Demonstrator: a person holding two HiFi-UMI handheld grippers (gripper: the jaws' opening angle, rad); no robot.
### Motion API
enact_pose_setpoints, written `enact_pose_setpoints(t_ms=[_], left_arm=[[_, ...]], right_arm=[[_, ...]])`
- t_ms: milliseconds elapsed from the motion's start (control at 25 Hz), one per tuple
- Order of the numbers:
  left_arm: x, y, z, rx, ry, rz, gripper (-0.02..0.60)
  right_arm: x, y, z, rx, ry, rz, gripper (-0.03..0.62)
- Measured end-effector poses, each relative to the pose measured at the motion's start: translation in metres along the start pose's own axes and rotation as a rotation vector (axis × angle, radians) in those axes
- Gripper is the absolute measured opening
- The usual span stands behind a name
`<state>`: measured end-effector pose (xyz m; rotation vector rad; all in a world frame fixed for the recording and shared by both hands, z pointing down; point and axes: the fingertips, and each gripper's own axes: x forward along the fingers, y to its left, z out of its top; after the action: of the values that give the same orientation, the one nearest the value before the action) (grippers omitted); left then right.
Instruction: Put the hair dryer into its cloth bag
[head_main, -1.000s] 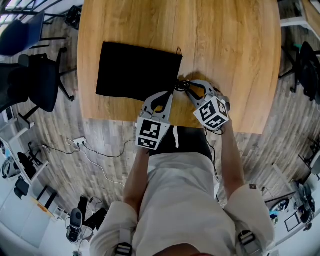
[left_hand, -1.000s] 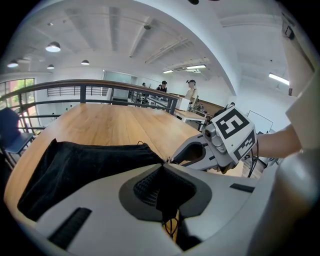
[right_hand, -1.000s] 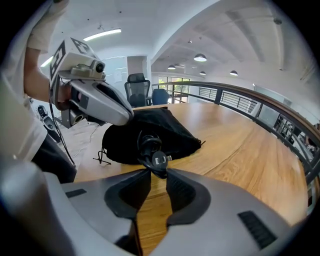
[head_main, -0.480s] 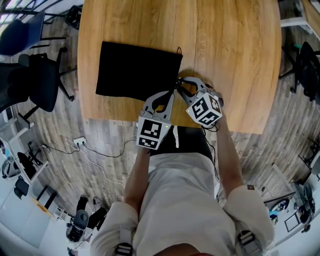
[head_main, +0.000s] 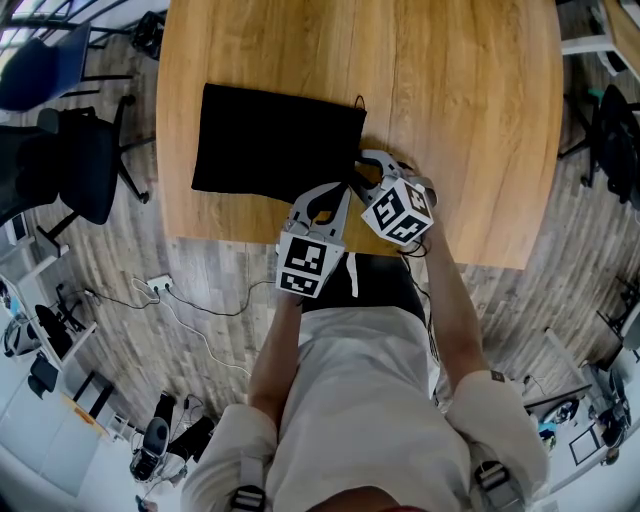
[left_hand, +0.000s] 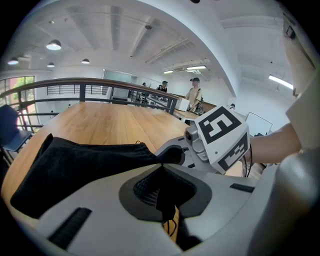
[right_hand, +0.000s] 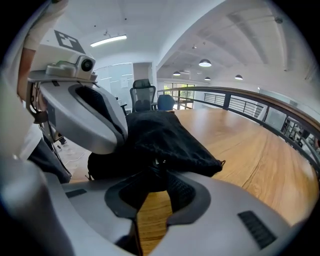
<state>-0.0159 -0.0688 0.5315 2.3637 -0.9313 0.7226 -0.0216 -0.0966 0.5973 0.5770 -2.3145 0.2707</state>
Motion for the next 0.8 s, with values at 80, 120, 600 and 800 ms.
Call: enact_pose_setpoints(t_ms=[80,120,600,800], left_arm=[[0.002,0.000,-0.002,-0.001,0.004,-0.001,0.025],[0.003,0.000,-0.003,-0.001,0.007,-0.001,0.025],[0.011,0.000,-0.014,0.004,0.035,0.004,0.025],[0.011,-0.002,-0.014,0.028,0.039,0.004,0.025]], right_arm=[[0.004,0.000,0.000,0.002,-0.001,0.002,0.103],[0.006,-0.001,0.000,0.004,0.000,0.003,0.104],[0.007,-0.004,-0.006,0.034,-0.005,-0.004,0.121],[-0.008,-0.007,-0.015,0.063,0.004,-0.043,0.150]])
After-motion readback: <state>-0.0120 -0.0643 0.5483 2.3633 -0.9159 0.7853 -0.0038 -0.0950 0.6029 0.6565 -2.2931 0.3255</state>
